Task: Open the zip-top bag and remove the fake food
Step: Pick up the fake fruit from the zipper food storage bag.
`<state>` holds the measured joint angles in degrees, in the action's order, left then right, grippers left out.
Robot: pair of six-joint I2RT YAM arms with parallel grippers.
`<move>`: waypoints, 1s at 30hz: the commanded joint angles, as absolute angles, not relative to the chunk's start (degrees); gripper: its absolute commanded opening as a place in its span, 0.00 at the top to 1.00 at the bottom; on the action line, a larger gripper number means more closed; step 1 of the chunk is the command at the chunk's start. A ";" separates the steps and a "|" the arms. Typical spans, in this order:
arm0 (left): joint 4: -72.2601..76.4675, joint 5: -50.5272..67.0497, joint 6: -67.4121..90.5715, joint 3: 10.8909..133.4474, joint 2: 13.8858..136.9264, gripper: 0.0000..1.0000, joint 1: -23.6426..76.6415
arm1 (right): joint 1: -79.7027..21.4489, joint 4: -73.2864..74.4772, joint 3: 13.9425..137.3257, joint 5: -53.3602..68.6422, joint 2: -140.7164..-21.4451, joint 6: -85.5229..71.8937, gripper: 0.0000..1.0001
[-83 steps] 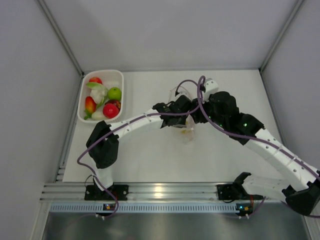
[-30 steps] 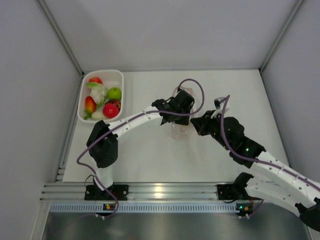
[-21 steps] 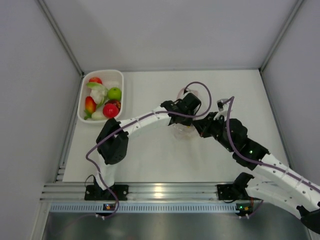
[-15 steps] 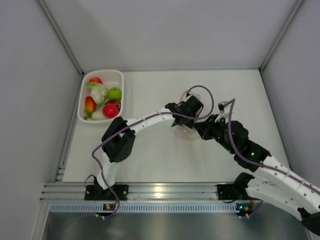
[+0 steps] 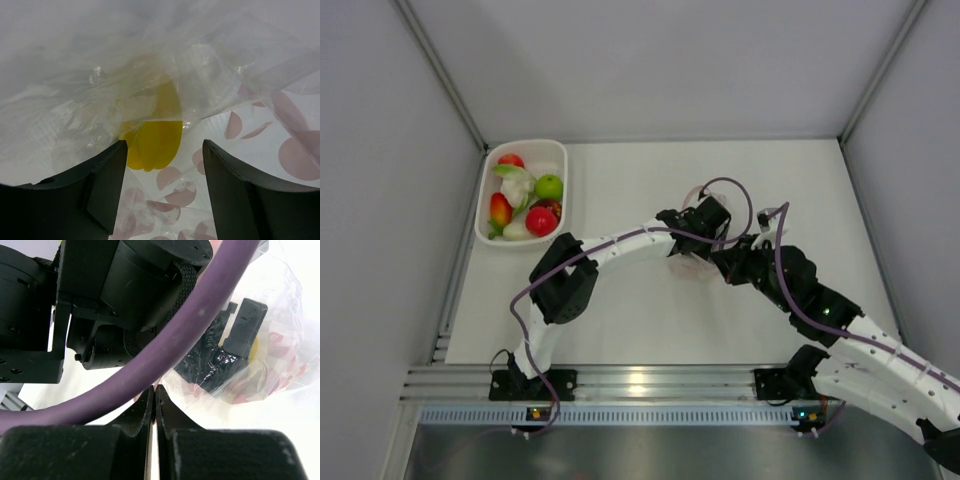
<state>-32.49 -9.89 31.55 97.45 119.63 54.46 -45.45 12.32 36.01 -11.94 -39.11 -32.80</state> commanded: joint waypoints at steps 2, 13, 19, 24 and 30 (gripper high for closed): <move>-31.29 -12.04 30.67 97.38 120.94 0.32 53.53 | -45.35 11.87 36.30 -9.76 -38.23 -32.87 1.00; -32.87 -13.80 30.41 98.53 125.33 0.27 53.35 | -45.35 12.13 35.77 -10.46 -38.32 -32.52 1.00; -33.13 -13.45 30.15 99.05 126.91 0.21 53.00 | -45.18 12.13 35.60 -10.81 -38.67 -32.17 1.00; -35.06 -14.85 30.15 99.40 126.83 0.22 52.91 | -45.09 12.57 35.68 -11.69 -38.76 -31.82 1.00; -35.16 -14.07 29.80 100.72 127.97 0.31 52.65 | -45.00 12.04 35.33 -11.34 -39.02 -31.82 1.00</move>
